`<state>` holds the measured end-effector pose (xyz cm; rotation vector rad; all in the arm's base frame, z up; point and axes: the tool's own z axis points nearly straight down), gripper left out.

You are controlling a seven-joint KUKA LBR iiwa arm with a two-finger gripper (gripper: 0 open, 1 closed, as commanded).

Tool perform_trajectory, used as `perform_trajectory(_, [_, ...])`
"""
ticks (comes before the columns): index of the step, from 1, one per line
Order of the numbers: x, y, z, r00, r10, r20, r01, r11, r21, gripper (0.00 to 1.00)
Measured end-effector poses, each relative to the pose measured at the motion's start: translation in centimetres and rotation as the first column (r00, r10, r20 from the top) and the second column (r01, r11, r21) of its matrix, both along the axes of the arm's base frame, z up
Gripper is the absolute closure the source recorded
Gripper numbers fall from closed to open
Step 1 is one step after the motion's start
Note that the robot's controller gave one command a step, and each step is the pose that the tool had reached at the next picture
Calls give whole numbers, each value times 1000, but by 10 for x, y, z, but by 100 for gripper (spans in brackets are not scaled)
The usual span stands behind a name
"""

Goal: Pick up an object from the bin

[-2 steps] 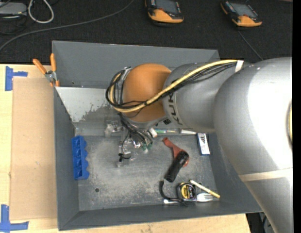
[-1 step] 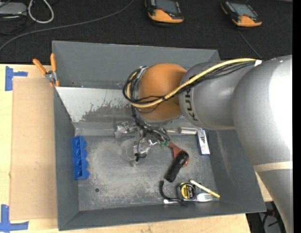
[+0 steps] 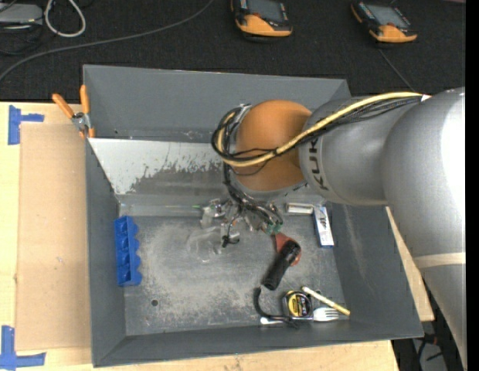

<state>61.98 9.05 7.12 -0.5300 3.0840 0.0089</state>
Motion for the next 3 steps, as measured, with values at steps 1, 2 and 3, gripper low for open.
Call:
perform_trajectory(1, [0,0,0,1000,0,0,0,1000,0,100])
perform_trajectory(2, [-2,0,19,1000,-2,-5,2,1000,0,100])
perform_trajectory(3, [-1,1,51,1000,-3,-3,3,1000,1,100])
